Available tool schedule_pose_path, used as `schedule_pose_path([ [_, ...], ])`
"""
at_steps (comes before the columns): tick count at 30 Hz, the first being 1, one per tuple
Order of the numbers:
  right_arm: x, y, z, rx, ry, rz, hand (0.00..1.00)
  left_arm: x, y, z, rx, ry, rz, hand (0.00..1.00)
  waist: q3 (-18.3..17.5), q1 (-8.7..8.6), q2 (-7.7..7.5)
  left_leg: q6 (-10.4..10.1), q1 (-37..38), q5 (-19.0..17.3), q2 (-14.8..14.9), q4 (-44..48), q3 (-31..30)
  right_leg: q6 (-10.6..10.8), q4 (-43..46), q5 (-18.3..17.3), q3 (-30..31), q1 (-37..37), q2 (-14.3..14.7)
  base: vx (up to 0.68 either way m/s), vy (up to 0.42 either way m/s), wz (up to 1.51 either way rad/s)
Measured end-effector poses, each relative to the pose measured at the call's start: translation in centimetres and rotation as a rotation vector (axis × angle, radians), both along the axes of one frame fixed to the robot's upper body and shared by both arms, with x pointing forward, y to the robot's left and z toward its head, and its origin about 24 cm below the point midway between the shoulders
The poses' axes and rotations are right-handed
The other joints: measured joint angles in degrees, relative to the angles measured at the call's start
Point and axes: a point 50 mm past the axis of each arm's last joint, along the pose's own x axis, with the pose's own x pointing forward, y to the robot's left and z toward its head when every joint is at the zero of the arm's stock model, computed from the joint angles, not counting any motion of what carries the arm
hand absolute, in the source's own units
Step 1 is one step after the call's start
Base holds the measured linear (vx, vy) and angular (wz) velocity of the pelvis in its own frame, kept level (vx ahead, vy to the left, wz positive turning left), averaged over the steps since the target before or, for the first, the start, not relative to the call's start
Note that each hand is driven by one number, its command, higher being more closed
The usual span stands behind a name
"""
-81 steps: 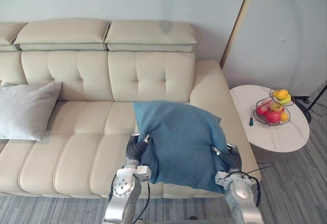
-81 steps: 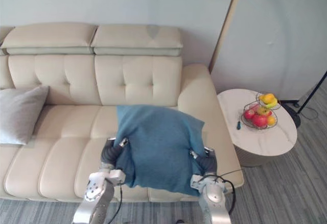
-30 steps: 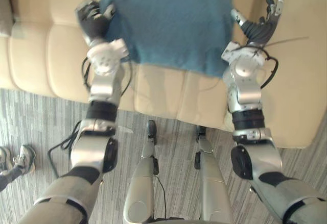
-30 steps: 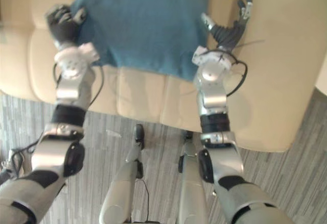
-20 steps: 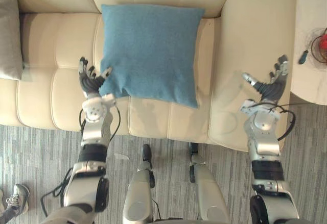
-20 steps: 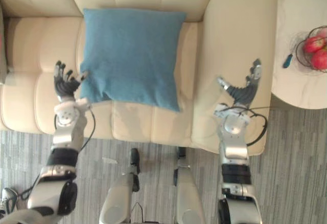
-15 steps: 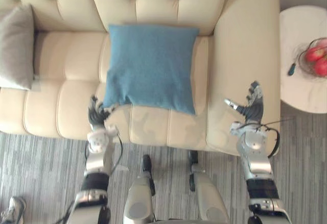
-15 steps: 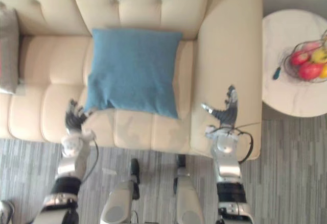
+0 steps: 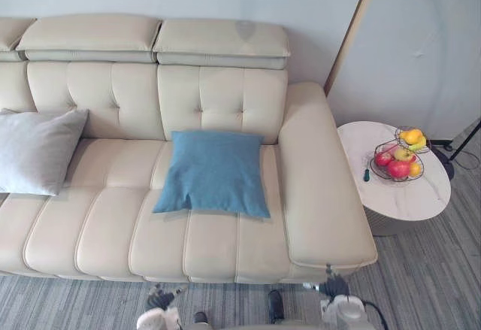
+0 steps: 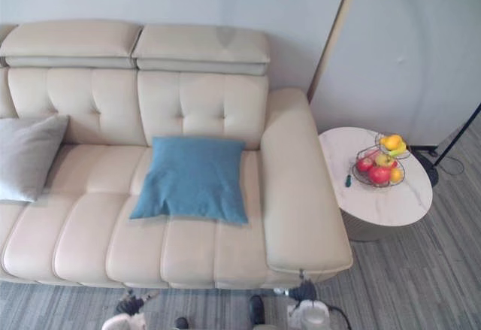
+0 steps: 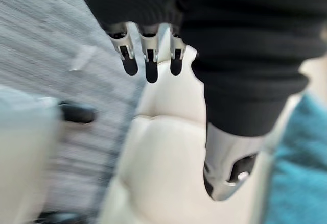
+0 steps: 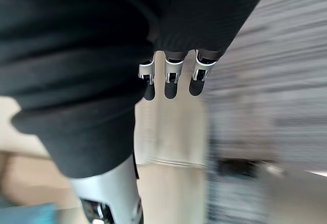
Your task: Pick up cushions and gather them together orderly.
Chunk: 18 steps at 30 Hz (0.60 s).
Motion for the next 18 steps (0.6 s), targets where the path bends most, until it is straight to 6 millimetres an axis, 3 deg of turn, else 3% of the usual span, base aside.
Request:
schedule_pose_path([
  [2,-1.5,-0.6,-0.5,0.008,0.053,-0.058,0.00,-0.6,-0.1,-0.2,0.004,0.025,-0.034,0.00,-0.59,-0.07,0.77,-0.01,1.66,0.01,0.07,-0.57,-0.12,0.02,0.06,0.03,0.18,0.89,0.30,0.08,0.001,-0.17],
  [5,-2.0,-1.4,-0.5,0.002,0.058,-0.105,0.00,-1.1,-0.2,-0.4,-0.008,0.052,-0.060,0.00,-1.28,-0.80,1.86,-0.26,2.98,-0.25,0.22,-0.53,-0.18,0.39,0.37,0.72,0.23,1.86,0.57,0.13,0.014,-0.10],
  [6,-2.1,-1.4,-0.5,0.003,0.061,-0.116,0.00,-1.1,-0.2,-0.4,-0.008,0.053,-0.062,0.00,-1.27,-1.06,1.89,-0.15,3.07,-0.15,0.26,-0.51,-0.18,0.28,0.38,1.01,0.22,1.90,0.63,0.08,0.007,-0.02],
  [7,-1.9,-1.8,-0.8,0.050,0.077,-0.245,0.00,-0.9,1.3,-0.2,0.033,0.075,-0.096,0.00,-0.25,-2.49,1.11,0.63,5.13,-1.76,-0.08,0.56,-0.04,0.36,0.98,0.22,-0.08,3.45,0.44,0.05,0.005,0.00],
  [18,-2.0,-1.7,-0.8,0.054,0.076,-0.261,0.00,-1.0,1.1,-0.3,0.030,0.077,-0.096,0.00,0.00,-2.43,1.27,0.64,6.30,-1.79,-0.05,0.53,0.09,0.35,1.06,0.22,-0.05,4.50,0.49,0.00,0.000,0.00],
])
